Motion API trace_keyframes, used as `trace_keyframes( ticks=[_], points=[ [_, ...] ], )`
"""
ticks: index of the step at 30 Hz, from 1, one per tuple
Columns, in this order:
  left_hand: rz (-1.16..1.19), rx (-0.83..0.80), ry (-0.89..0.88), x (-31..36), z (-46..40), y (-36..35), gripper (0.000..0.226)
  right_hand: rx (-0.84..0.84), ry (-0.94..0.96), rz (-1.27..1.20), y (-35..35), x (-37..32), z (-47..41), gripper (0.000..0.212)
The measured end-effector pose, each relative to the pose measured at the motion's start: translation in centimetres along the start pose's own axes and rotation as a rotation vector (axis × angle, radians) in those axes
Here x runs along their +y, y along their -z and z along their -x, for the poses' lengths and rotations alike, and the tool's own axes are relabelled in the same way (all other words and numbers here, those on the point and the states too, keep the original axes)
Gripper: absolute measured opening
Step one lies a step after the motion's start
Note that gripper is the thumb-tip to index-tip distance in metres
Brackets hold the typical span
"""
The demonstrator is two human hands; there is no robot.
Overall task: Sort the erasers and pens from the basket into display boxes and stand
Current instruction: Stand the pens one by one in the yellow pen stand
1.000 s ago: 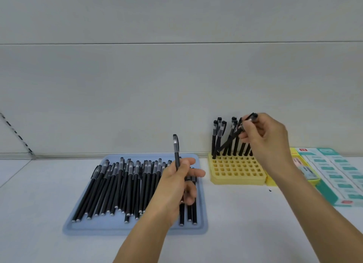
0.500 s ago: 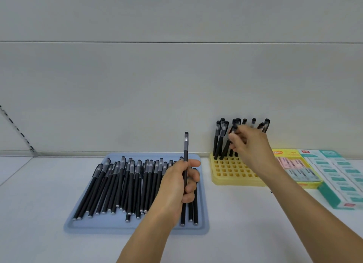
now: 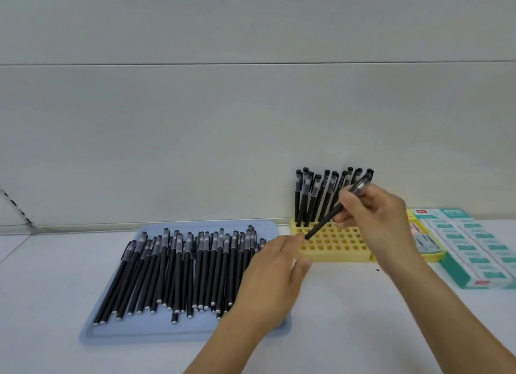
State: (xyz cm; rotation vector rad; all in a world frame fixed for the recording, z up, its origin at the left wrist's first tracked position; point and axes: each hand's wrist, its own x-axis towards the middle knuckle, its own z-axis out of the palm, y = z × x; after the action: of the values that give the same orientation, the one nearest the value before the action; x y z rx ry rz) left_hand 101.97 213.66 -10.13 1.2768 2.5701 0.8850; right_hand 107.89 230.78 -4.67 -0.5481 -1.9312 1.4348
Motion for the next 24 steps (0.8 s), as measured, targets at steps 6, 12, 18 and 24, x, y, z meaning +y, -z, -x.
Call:
trace_keyframes(
  ticks=[6,12,18,24],
  points=[
    [-0.329,-0.139,-0.076,-1.4,-0.6,-1.3,0.082,0.04,0.056,0.167,0.5,1.7,-2.6,0.009],
    [-0.269,-0.06,-0.113,-1.3,-1.3,-1.2,0.046,-0.033,0.084,0.353,-0.6,2.5,-3.1,0.009],
    [-0.251,0.087,-0.152,-2.1,-4.0,-2.6,0.031,-0.101,0.151,0.515,-2.0,2.7,-4.1,0.023],
    [-0.261,0.115,-0.086,-1.8,-4.8,-2.8,0.026,-0.091,0.126,0.517,-2.3,2.9,-4.1,0.022]
  ],
)
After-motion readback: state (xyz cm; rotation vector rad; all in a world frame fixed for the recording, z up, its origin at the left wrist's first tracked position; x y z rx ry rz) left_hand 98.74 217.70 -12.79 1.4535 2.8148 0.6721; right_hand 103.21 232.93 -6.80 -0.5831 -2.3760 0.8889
